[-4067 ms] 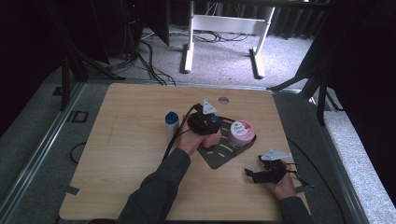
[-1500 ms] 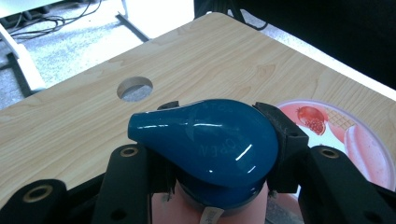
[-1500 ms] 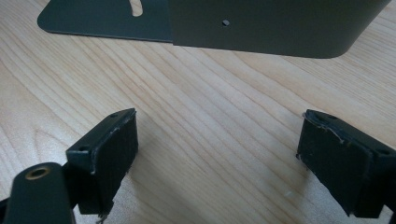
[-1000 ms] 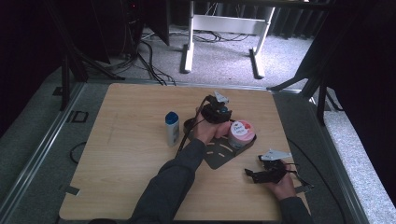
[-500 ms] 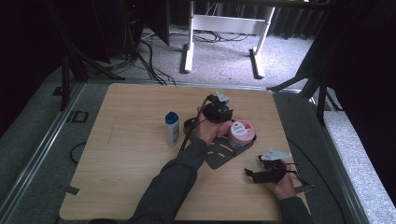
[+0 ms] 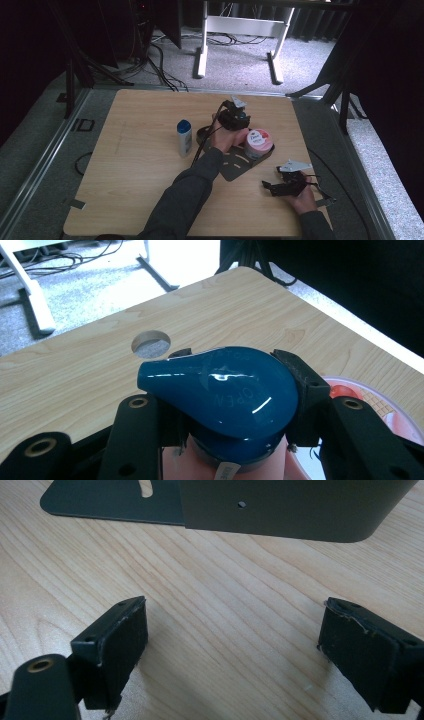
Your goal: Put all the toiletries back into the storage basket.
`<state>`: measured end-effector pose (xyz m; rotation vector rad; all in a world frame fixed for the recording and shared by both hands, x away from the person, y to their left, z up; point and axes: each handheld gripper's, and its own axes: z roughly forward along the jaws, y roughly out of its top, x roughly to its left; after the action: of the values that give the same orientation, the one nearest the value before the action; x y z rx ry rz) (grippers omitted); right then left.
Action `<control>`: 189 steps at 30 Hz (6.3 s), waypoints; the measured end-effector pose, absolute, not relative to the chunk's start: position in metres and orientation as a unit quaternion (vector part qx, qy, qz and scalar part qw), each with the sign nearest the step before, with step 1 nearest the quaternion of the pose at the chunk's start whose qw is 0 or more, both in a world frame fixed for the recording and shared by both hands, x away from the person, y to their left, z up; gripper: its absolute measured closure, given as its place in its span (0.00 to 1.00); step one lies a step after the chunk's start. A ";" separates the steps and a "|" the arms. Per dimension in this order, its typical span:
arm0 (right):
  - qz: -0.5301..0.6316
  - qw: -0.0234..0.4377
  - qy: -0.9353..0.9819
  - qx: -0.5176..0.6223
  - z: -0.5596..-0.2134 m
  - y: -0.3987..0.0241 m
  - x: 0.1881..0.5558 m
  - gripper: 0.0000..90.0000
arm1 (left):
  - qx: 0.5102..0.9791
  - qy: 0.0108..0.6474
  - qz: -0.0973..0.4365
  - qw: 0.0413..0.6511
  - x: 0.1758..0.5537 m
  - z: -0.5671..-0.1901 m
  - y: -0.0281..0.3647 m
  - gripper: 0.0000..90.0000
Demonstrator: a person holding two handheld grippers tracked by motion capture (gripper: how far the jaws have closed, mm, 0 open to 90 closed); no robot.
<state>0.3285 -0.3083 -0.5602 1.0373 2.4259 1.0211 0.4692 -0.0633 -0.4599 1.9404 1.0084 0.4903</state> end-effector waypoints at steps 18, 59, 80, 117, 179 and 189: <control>0.357 0.156 0.847 0.362 -0.560 -0.308 0.328 0.13 | 0.775 0.414 0.202 0.433 0.467 -0.465 -0.066 0.59; 0.356 0.155 0.847 0.363 -0.560 -0.308 0.328 0.13 | 0.795 0.380 0.194 0.431 0.455 -0.464 -0.051 0.58; 0.357 0.155 0.847 0.362 -0.560 -0.308 0.328 0.13 | 0.806 0.362 0.164 0.438 0.463 -0.466 -0.046 0.52; 0.357 0.155 0.847 0.362 -0.560 -0.308 0.328 0.13 | 0.825 0.348 0.172 0.412 0.427 -0.448 -0.012 0.42; 0.357 0.155 0.847 0.362 -0.560 -0.308 0.328 0.13 | 0.821 0.387 0.231 0.351 0.416 -0.399 0.073 0.37; 0.357 0.155 0.847 0.362 -0.560 -0.308 0.328 0.13 | 0.830 0.398 0.224 0.320 0.418 -0.404 0.078 0.37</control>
<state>0.3284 -0.3082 -0.5602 1.0383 2.4263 1.0218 0.4181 0.0782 -0.4045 2.1817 1.0464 0.5876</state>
